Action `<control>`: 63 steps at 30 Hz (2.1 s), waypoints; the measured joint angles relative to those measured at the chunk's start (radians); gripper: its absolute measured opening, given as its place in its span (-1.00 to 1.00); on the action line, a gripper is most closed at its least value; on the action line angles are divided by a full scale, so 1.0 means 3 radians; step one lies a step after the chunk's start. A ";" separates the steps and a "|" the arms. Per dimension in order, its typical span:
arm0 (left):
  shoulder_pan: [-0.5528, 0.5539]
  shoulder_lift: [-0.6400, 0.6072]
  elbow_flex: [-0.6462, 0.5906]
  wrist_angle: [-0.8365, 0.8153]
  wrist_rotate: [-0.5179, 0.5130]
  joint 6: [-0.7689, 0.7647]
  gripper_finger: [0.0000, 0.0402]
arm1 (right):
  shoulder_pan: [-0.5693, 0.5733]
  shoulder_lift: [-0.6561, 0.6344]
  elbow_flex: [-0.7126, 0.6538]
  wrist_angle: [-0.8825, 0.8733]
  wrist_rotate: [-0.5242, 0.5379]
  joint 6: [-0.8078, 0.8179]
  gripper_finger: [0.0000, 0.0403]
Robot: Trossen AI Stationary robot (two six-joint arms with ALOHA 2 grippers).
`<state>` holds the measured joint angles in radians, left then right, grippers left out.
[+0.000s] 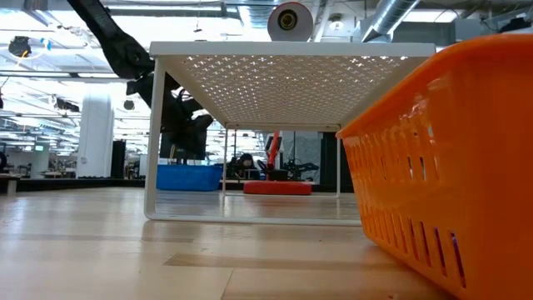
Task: Pick & Place Office Desk Supplies
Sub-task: Put the blue rubber band into the blue bin, then put the blue bin on the shelf
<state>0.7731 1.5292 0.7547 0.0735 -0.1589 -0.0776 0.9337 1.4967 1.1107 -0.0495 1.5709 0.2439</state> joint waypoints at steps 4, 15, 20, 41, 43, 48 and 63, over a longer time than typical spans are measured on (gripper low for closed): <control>0.0000 -0.0075 0.0000 -0.0095 -0.0006 0.0006 -0.72 | 0.0000 0.0000 0.0000 -0.0153 0.0000 0.0173 -0.56; 0.0000 -0.0454 0.0003 -0.0540 -0.0476 -0.0422 -0.22 | -0.0001 0.0001 0.0000 -0.0199 -0.0001 0.0237 -0.56; 0.0024 -0.0459 0.0003 -0.0858 -0.0712 -0.0554 -0.13 | 0.0000 0.0001 0.0000 -0.0184 -0.0001 0.0240 -0.56; 0.0049 -0.0162 0.0004 -0.0982 -0.1165 -0.1232 0.01 | 0.0000 0.0003 0.0000 -0.0161 -0.0008 0.0238 -0.56; 0.0081 -0.0105 0.0004 -0.0949 -0.1154 -0.1235 0.02 | 0.0000 0.0003 0.0000 -0.0162 -0.0008 0.0238 -0.56; 0.0184 0.0023 0.0004 -0.0936 -0.1086 -0.1254 0.04 | 0.0006 0.0003 0.0000 -0.0163 -0.0008 0.0238 -0.56; 0.0339 0.0301 0.0004 -0.0698 -0.0608 -0.1281 -0.36 | 0.0006 0.0003 0.0000 -0.0188 -0.0009 0.0237 -0.56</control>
<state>0.8748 1.6196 0.7559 -0.1360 -0.3414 -0.4619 0.9356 1.4975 1.1107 -0.1059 1.5681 0.3149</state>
